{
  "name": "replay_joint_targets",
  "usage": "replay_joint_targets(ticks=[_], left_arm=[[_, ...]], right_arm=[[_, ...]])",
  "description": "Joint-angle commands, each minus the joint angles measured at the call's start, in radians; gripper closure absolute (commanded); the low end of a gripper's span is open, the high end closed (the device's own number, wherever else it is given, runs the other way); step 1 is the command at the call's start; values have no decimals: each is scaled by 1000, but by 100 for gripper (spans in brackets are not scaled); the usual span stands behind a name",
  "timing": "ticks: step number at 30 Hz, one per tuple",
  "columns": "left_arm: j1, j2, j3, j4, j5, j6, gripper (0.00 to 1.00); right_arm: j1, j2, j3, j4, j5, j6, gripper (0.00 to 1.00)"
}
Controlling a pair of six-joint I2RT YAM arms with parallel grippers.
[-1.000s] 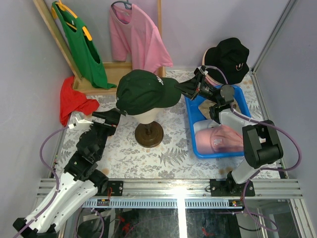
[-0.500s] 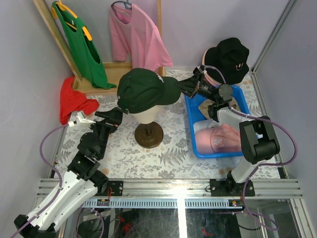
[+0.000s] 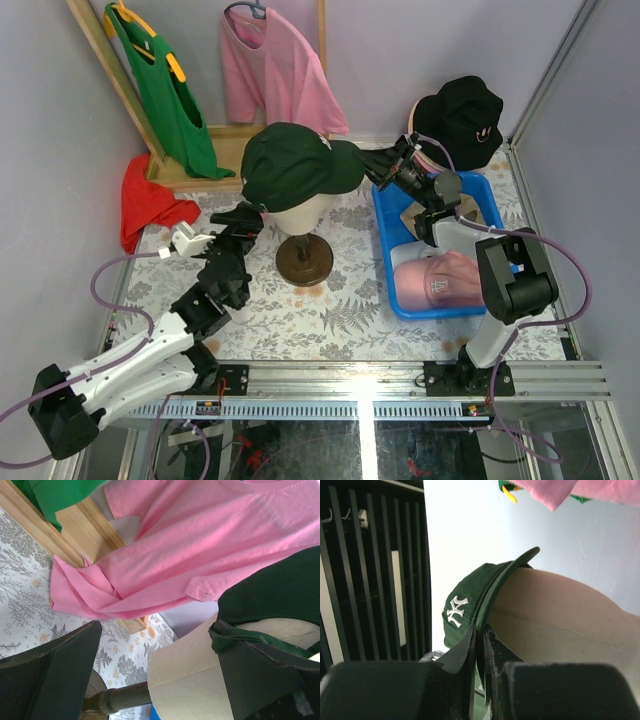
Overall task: Stack the hats
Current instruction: Place the hat on the hat stand.
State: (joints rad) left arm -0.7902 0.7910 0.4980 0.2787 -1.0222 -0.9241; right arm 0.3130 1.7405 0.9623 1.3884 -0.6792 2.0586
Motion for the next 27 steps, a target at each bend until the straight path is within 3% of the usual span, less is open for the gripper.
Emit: replay_joint_targets(ticks=[1, 6, 10, 14, 16, 19, 21, 23, 27], left_arm=[[-27, 59, -67, -107, -158, 114, 8], [-27, 23, -50, -67, -286, 75, 0], [-26, -15, 43, -363, -342, -227, 0], [-26, -61, 55, -380, -295, -264, 0], [-26, -89, 22, -246, -248, -145, 0], [-26, -108, -72, 173, -88, 264, 0], [-27, -93, -110, 389, 68, 460, 0], [-25, -59, -77, 412, 186, 571, 0], [-27, 7, 9, 270, 340, 701, 0]], right_arm=[[23, 58, -7, -86, 142, -76, 100], [52, 56, 32, -157, 180, -149, 100], [88, 41, 26, -173, 195, -187, 100], [107, 12, -15, -193, 219, -231, 100], [112, 6, -35, -181, 227, -229, 100], [122, -5, -64, -164, 249, -215, 100], [132, -13, -67, -175, 267, -221, 100], [144, -10, -57, -181, 290, -213, 100], [168, 13, -13, -157, 330, -167, 100]])
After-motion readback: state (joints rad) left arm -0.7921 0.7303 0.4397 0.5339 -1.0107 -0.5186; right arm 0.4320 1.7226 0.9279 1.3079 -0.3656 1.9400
